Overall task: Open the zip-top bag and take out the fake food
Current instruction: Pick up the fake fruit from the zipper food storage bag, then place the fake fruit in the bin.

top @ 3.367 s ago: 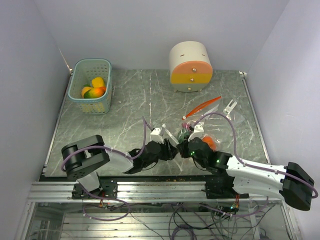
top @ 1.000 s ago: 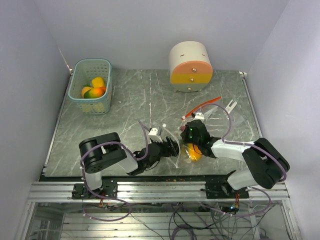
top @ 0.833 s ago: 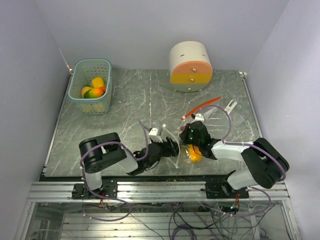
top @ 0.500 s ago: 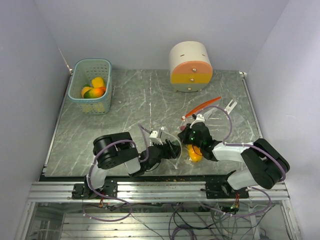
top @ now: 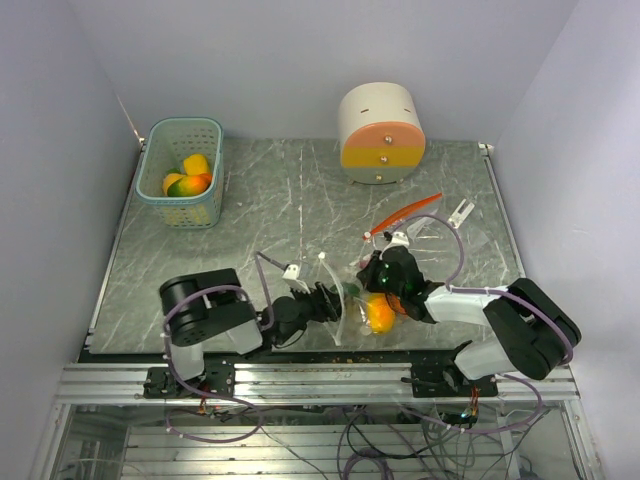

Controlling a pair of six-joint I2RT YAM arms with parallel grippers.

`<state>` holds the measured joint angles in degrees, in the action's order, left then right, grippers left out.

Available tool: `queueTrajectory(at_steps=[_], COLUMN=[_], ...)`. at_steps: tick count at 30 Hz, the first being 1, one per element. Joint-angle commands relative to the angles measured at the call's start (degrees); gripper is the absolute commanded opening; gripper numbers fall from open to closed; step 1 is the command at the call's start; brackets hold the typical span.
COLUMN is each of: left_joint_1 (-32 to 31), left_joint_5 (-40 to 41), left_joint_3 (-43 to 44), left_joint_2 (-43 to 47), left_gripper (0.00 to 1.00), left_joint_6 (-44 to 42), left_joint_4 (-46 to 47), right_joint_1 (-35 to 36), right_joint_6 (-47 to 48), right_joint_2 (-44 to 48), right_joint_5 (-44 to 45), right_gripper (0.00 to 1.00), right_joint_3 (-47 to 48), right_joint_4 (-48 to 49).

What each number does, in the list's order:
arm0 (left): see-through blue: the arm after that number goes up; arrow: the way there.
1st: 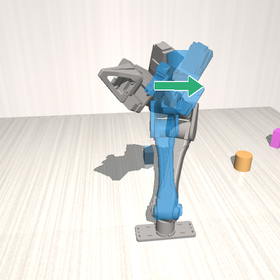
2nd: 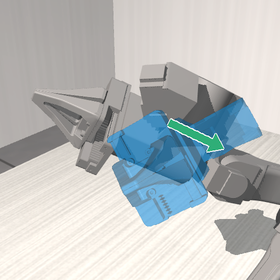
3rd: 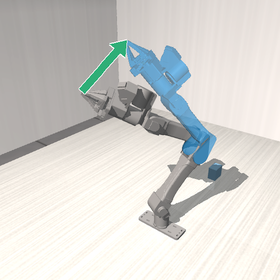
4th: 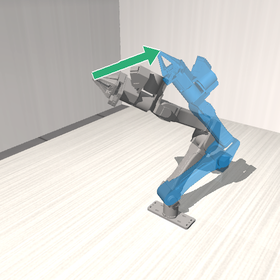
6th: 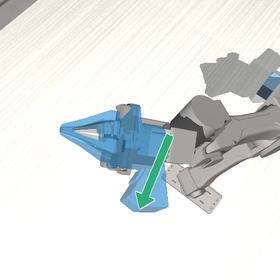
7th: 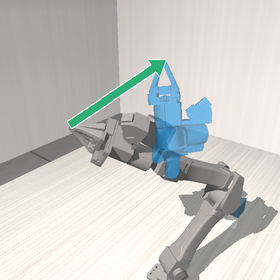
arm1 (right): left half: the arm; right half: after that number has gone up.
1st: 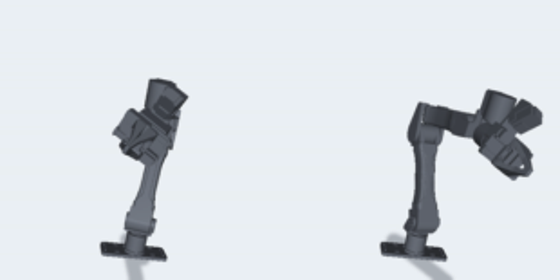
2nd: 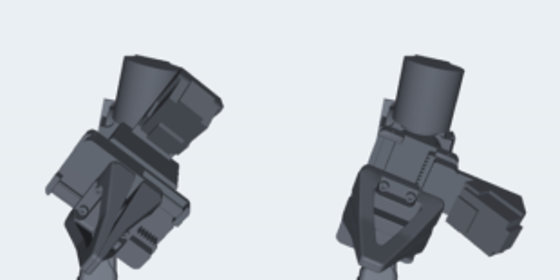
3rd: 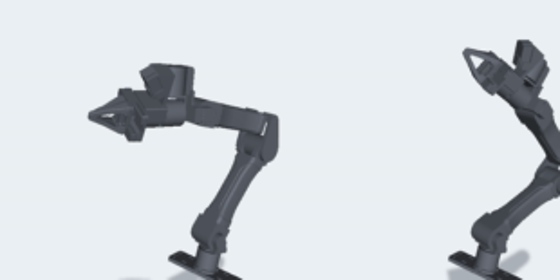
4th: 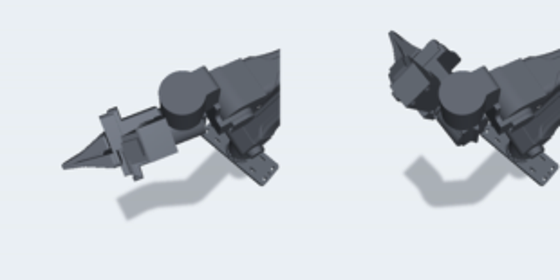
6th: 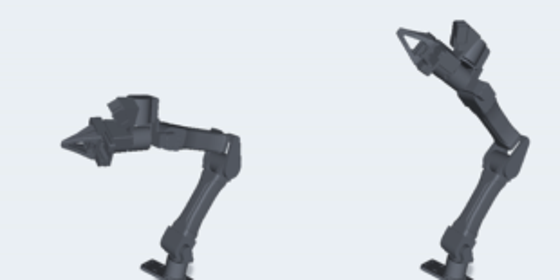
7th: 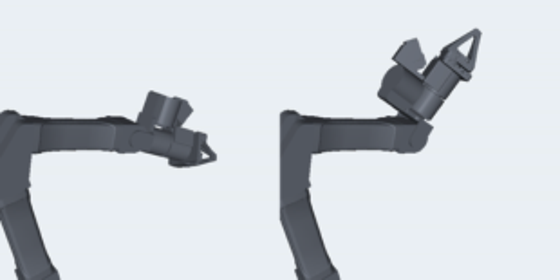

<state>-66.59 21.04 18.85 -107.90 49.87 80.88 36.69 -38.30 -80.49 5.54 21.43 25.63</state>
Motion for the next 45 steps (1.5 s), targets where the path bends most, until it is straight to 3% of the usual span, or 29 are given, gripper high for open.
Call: queueTrajectory(at_steps=[1,5,9,14,21,25,30,33,37,40,45], left_joint_1=[-0.08,-0.06,-0.08,0.09,3.30,11.12,25.26,35.33,47.45,52.35,58.72], left_joint_5=[2.96,6.00,11.51,22.29,35.78,38.33,38.56,33.09,24.57,16.85,12.62], left_joint_3=[-4.08,-5.06,-1.73,1.75,5.29,9.82,13.34,15.48,22.18,24.89,31.70], left_joint_2=[10.13,24.62,39.86,54.11,65.51,65.71,64.26,59.95,51.19,47.71,39.28], left_gripper=[0.38,0.36,0.34,0.32,0.32,0.31,0.30,0.30,0.30,0.29,0.30], left_joint_6=[-3.08,-5.48,-7.29,-9.49,-13.16,-19.52,-26.98,-29.51,-27.34,-26.58,-26.54], left_joint_4=[-2.91,-17.71,-42.84,-65.14,-80.03,-79.97,-72.56,-66.26,-65.15,-60.32,-59.78], right_joint_1=[-0.12,-0.21,-0.21,-0.23,-0.20,-0.19,-0.13,-0.09,-0.10,-0.12,-0.14], right_joint_6=[1.62,2.21,1.94,1.31,1.04,0.67,0.29,0.50,0.83,0.95,1.31], right_joint_2=[0.71,0.20,-2.09,-3.94,-3.61,-4.79,-4.21,-3.81,-4.02,-4.95,-4.99], right_joint_5=[5.32,6.93,6.46,4.91,4.14,3.83,3.25,3.38,3.84,4.28,4.59], right_gripper=[0.00,0.00,0.00,0.00,0.00,0.00,0.00,0.00,0.00,0.00,0.00], right_joint_3=[0.36,0.51,0.72,0.37,0.28,0.53,-0.13,-0.21,-0.82,-0.75,-0.59], right_joint_4=[-7.23,-8.17,-7.59,-5.71,-4.97,-4.90,-4.40,-4.86,-4.57,-4.88,-5.80])
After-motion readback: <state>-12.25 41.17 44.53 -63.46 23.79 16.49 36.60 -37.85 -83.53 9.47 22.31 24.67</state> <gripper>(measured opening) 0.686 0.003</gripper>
